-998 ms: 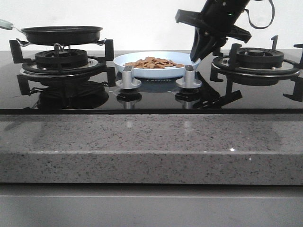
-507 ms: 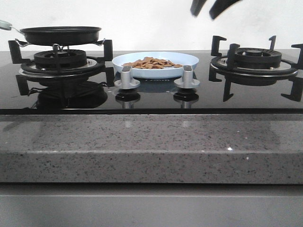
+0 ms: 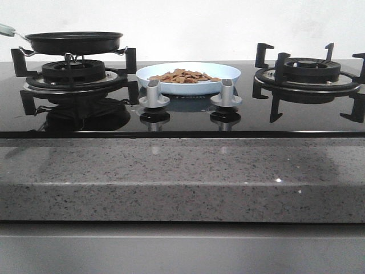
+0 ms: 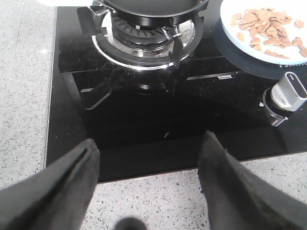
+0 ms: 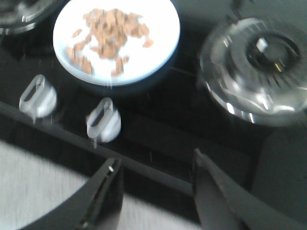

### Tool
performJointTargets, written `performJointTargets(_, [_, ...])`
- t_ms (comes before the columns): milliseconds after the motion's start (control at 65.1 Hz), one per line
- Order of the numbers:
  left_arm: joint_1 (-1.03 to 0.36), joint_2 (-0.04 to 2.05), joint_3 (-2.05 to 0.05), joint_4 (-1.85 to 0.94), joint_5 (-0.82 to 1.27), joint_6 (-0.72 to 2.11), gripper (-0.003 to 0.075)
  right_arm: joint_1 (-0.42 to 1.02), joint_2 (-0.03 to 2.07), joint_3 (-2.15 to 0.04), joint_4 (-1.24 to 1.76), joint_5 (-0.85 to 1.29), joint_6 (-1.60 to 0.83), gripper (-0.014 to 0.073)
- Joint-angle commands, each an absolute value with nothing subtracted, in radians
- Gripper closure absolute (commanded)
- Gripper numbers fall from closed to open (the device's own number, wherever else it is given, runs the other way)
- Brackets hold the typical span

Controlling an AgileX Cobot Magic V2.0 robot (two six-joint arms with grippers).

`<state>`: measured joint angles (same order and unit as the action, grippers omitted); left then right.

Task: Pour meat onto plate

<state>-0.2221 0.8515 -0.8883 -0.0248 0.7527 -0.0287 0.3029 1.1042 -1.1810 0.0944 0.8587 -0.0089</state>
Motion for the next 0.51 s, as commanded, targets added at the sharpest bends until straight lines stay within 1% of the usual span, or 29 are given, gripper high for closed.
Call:
performJointTargets(0, [-0.229,0.843,-0.913,-0.024,0.681,-0.038,0.0281,0.301,0.938,-1.084,0.08,0.783,-0.014,0.0221])
performJointTargets(215, [-0.229,0.843,-0.913,-0.024,0.681,-0.038,0.0281,0.301,0.551,-0.851,0.08,0.777,0.0,0.0221])
performJointTargets(276, [-0.229,0.843,-0.913,-0.024,0.681,-0.038,0.0281,0.299,0.449,-0.798,0.08,0.777,0.02,0.0233])
performJointTargets(322, [-0.229,0.843,-0.913,-0.024,0.681,-0.038,0.0281,0.299,0.397,-0.768,0.064,0.794,0.044,0.0254])
performJointTargets(384, [-0.229,0.843,-0.913,-0.024,0.681,-0.038,0.0281,0.299,0.377,-0.752,0.023,0.838,0.062,0.0273])
performJointTargets(491, [-0.229,0.843,-0.913,-0.024,0.681,-0.038,0.0281,0.299,0.377,-0.752,-0.032,0.88,0.062,0.0274])
